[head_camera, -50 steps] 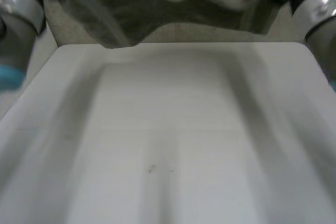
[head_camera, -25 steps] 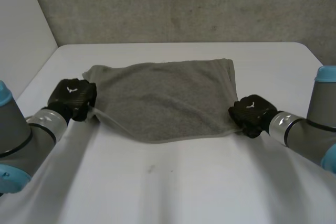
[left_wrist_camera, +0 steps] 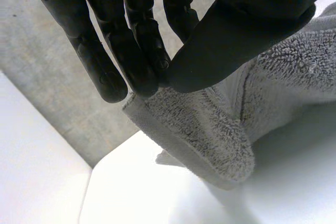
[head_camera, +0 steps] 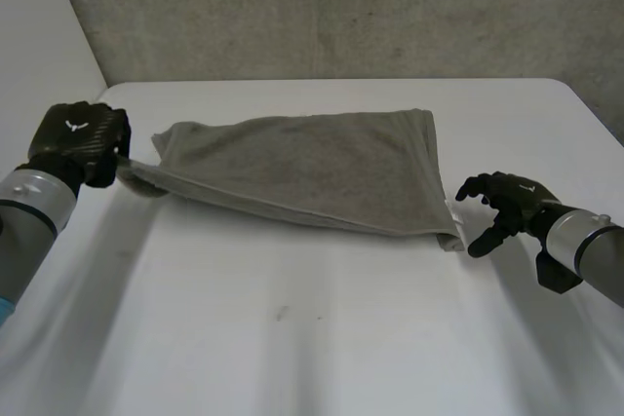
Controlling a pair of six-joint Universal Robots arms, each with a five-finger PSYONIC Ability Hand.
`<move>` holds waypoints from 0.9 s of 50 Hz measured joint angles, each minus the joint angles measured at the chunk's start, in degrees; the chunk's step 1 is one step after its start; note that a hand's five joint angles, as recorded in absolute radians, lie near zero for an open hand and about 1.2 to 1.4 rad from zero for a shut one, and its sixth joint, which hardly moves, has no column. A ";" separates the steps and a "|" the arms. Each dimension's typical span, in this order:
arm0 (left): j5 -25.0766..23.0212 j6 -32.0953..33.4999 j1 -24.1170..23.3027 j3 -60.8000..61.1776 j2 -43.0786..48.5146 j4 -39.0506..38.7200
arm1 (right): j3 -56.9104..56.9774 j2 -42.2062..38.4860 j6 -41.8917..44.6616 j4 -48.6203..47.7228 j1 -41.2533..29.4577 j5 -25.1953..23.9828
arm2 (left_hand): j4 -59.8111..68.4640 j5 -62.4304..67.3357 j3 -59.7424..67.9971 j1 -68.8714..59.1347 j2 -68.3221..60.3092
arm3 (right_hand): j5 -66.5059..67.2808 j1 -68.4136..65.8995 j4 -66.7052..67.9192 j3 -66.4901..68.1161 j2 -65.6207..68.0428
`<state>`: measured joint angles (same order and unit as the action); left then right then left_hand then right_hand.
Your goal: Fold the towel.
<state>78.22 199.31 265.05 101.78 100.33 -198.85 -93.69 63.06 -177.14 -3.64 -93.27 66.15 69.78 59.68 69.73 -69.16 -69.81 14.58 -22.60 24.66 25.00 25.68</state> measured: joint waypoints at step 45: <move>-0.44 -0.15 2.79 -0.11 1.01 -0.13 | 14.36 -15.64 2.96 -6.12 -12.91 12.17 | 0.00 0.00 0.00 0.00 0.00 | 19.32 -16.64 21.24 20.95 20.38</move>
<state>77.77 199.16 267.84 101.66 101.34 -198.98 -79.33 47.43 -174.18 -9.76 -106.18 78.32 69.78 59.68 69.73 -69.16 -69.81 33.90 -39.25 45.90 45.96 46.06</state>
